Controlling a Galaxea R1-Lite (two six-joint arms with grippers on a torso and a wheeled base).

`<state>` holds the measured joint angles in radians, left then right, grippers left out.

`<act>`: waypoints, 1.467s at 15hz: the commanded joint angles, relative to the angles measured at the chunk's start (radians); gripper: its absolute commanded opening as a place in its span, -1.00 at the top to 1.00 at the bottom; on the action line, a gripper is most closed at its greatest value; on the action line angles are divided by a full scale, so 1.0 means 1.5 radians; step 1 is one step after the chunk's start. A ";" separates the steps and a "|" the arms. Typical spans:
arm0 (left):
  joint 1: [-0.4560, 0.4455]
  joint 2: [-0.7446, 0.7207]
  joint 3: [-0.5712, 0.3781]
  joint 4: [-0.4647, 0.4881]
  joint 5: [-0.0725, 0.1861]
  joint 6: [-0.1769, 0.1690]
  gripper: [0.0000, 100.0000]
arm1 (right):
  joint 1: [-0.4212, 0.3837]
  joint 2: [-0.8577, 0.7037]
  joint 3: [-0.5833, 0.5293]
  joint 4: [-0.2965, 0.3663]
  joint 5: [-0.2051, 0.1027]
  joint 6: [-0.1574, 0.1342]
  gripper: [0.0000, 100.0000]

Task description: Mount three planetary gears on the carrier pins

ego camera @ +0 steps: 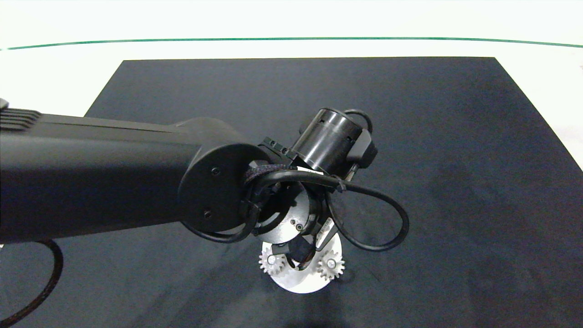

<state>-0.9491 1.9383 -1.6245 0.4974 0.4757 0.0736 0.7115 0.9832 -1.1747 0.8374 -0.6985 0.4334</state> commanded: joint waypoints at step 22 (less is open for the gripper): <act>0.013 -0.008 0.020 0.005 0.004 -0.003 0.56 | 0.001 -0.007 0.014 0.003 0.000 0.003 -1.00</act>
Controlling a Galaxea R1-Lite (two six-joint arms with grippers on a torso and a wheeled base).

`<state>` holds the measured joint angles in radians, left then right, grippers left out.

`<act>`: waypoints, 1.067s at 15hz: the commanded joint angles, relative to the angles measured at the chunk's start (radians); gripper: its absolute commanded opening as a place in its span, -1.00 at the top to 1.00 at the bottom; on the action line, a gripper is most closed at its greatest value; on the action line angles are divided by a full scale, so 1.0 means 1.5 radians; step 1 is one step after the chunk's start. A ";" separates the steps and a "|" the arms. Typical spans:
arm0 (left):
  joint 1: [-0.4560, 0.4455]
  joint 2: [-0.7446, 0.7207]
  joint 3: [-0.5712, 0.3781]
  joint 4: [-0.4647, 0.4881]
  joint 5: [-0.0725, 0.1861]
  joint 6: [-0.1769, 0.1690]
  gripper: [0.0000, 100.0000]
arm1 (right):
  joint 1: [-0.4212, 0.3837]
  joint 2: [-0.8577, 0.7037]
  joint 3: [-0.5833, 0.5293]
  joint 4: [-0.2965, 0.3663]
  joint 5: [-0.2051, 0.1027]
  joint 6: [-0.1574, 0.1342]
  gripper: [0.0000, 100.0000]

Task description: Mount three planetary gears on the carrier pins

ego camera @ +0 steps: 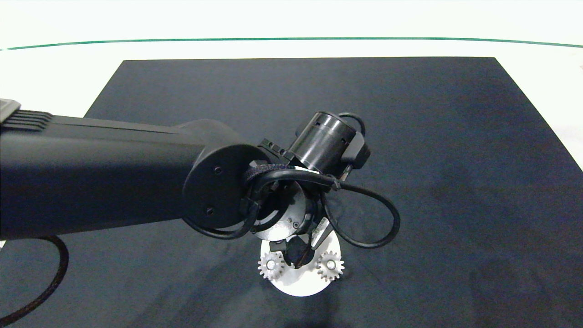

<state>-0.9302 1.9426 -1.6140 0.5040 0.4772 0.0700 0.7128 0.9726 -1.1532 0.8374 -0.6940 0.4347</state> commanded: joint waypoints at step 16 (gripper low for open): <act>-0.007 0.003 0.003 0.000 0.012 0.000 0.56 | 0.000 -0.002 0.001 0.003 -0.003 0.002 -1.00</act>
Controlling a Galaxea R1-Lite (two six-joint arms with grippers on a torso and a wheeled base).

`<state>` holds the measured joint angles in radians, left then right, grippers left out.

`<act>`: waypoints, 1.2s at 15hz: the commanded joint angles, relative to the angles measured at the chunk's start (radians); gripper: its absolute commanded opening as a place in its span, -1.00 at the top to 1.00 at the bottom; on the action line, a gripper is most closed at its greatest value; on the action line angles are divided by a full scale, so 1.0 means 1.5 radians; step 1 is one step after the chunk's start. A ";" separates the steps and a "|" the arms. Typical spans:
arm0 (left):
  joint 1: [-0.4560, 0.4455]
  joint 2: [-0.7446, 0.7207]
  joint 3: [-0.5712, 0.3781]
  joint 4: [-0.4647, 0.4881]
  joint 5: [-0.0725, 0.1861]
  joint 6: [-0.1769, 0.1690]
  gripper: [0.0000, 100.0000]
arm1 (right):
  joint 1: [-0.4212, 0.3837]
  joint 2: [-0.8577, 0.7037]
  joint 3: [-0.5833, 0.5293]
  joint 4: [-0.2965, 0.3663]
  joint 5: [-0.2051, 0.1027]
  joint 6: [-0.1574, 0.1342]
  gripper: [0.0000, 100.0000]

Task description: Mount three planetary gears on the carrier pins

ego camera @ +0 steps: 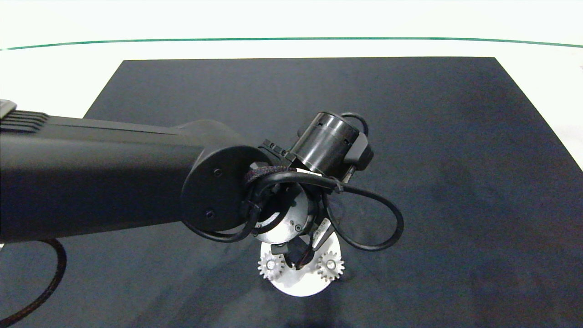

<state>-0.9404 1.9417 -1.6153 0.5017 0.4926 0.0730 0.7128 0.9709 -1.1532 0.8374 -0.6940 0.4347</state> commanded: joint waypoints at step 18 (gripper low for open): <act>-0.002 0.012 0.012 0.002 0.002 -0.001 0.56 | 0.003 -0.001 0.007 0.003 -0.002 0.003 -1.00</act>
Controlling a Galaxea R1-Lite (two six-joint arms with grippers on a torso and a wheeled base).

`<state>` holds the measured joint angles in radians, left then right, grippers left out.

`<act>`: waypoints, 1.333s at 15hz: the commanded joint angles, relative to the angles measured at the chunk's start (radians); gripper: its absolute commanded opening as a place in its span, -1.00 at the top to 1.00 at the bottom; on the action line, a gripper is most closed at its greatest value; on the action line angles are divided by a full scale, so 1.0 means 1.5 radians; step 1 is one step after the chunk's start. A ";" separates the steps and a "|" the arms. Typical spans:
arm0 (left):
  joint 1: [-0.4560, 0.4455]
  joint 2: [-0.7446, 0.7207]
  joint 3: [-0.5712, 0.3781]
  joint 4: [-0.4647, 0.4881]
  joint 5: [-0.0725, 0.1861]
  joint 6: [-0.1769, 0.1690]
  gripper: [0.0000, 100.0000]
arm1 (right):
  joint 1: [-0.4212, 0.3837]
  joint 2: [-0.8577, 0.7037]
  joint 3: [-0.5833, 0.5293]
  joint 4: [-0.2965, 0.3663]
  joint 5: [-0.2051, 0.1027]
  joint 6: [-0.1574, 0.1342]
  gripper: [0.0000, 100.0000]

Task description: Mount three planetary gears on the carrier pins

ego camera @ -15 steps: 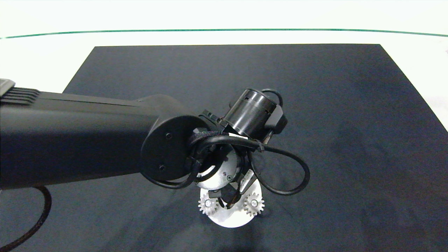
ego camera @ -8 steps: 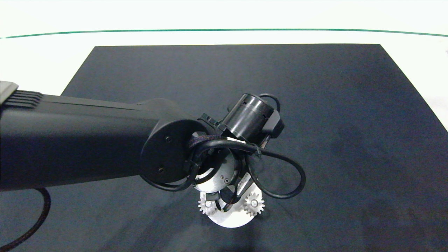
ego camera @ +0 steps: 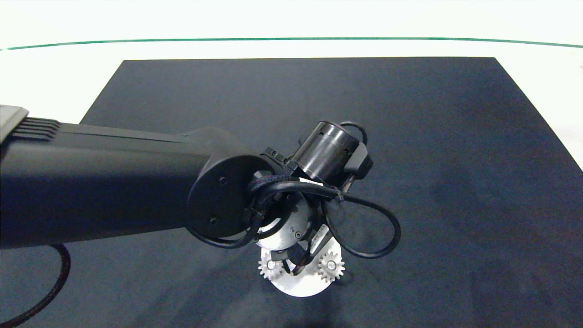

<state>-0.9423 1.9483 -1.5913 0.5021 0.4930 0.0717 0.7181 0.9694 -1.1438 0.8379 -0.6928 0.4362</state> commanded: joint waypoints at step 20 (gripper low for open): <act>0.005 -0.025 -0.050 0.015 0.001 0.009 -1.00 | 0.000 -0.003 0.007 0.003 -0.003 0.002 -1.00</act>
<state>-0.9362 1.9315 -1.6487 0.5215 0.4917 0.0855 0.7177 0.9645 -1.1315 0.8374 -0.6936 0.4362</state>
